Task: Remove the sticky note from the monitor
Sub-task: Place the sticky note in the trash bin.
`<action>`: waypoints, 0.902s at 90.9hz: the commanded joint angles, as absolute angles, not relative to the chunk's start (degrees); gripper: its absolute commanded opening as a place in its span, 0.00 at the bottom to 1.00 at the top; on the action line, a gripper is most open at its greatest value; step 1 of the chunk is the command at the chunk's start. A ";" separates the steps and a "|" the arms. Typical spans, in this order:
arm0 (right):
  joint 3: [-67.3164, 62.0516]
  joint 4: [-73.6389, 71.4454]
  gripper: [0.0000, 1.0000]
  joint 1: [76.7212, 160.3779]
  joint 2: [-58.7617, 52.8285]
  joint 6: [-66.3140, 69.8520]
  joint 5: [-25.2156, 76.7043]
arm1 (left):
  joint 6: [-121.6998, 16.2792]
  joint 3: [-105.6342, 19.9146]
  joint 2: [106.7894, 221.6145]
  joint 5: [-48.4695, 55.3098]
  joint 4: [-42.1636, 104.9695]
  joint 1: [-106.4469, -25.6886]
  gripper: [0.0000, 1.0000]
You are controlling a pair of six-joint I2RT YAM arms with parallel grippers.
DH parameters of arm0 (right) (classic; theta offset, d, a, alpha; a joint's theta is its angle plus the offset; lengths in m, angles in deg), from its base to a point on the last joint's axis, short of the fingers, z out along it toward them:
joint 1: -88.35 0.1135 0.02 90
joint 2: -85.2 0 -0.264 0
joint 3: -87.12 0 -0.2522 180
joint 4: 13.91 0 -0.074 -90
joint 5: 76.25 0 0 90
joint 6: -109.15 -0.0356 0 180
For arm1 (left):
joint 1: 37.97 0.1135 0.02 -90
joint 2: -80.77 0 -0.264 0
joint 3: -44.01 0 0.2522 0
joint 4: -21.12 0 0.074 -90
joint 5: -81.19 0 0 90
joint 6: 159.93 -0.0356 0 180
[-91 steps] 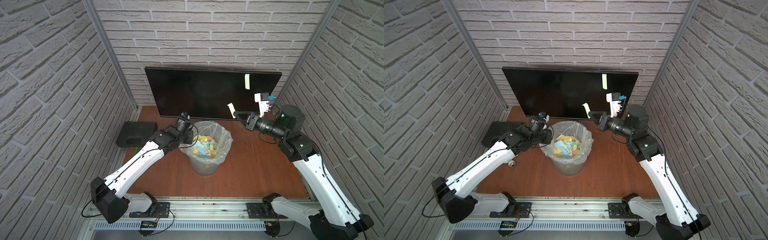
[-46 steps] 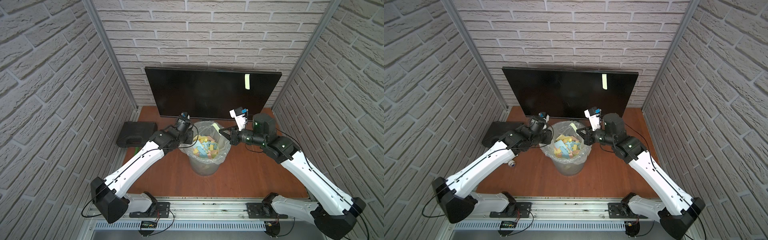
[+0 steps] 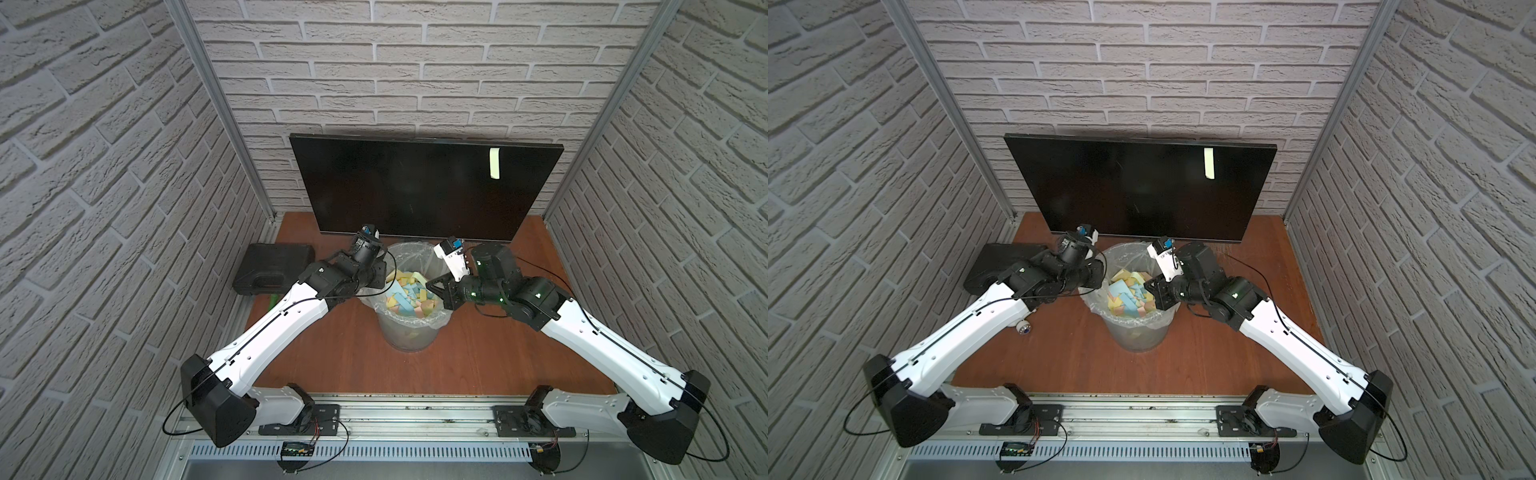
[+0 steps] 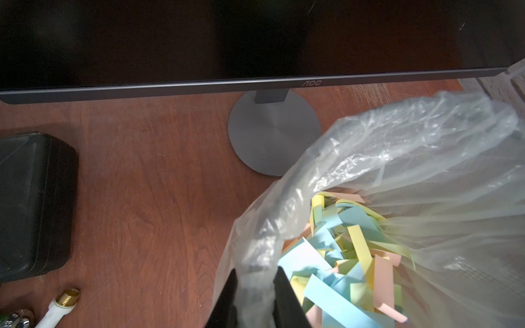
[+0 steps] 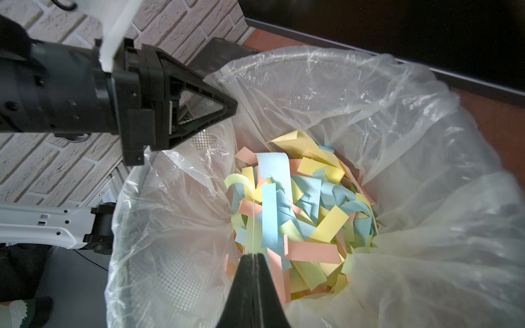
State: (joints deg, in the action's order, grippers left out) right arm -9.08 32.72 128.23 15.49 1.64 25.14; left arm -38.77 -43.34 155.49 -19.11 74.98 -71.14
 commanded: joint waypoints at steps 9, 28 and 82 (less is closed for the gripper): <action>-9.60 32.50 0.03 129.38 13.79 3.22 21.93 | -38.90 -41.70 155.49 -17.93 75.90 -71.45 0.21; -9.09 32.71 0.03 129.74 12.53 3.47 20.57 | -38.93 -41.90 155.62 -17.84 75.93 -71.43 0.21; -7.24 34.19 0.03 132.17 13.26 4.75 20.35 | -38.72 -41.73 155.40 -17.71 75.92 -71.44 0.21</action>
State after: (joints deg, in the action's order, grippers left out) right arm -8.73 32.65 131.13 12.45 3.58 20.82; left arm -38.75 -43.31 155.49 -18.85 74.74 -71.16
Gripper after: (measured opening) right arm 0.052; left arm 0.211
